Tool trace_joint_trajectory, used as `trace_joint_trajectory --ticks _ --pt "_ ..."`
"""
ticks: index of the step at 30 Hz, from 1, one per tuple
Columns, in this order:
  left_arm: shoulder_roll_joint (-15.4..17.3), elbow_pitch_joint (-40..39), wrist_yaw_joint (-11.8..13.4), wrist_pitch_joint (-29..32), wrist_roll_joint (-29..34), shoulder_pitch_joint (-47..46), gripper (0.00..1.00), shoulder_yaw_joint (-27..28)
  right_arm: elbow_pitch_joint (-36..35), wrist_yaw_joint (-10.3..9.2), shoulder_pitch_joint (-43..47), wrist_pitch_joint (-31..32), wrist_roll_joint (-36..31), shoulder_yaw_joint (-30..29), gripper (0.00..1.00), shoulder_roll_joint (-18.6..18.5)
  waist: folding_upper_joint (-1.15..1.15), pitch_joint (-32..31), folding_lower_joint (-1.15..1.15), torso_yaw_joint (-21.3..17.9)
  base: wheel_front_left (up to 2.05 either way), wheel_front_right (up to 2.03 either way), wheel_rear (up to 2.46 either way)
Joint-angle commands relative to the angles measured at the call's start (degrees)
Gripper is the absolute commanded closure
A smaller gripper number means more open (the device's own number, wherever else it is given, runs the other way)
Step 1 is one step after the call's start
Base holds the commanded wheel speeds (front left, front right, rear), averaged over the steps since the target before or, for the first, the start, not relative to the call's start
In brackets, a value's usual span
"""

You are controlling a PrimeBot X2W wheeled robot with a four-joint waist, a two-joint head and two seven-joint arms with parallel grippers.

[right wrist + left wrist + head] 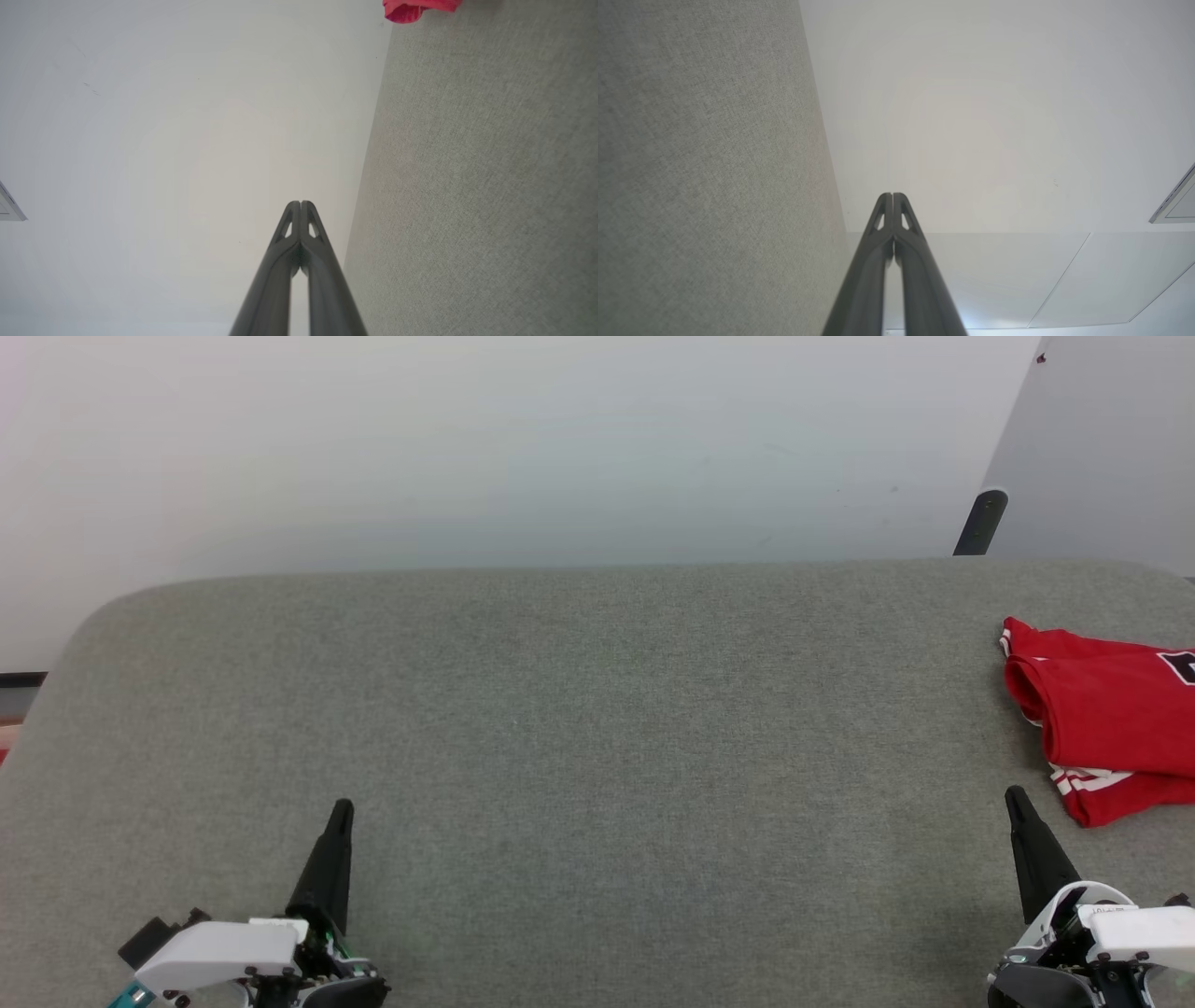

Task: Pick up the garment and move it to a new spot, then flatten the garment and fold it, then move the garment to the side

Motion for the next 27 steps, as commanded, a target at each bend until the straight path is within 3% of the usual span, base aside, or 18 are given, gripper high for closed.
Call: trace_joint_trajectory --ticks 1,27 --pt "0.01 -0.1 -0.19 0.06 -0.2 -0.51 1.0 0.1 0.0 0.02 -0.16 0.02 0.26 0.01 1.0 0.15 0.0 0.0 0.0 0.0 0.0 0.0 0.0" --pt "0.02 -0.11 -0.19 0.05 -0.22 -0.51 1.0 0.11 0.0 0.02 -0.16 0.02 0.26 0.01 1.0 0.15 0.0 0.0 0.0 0.0 0.0 0.0 0.0"
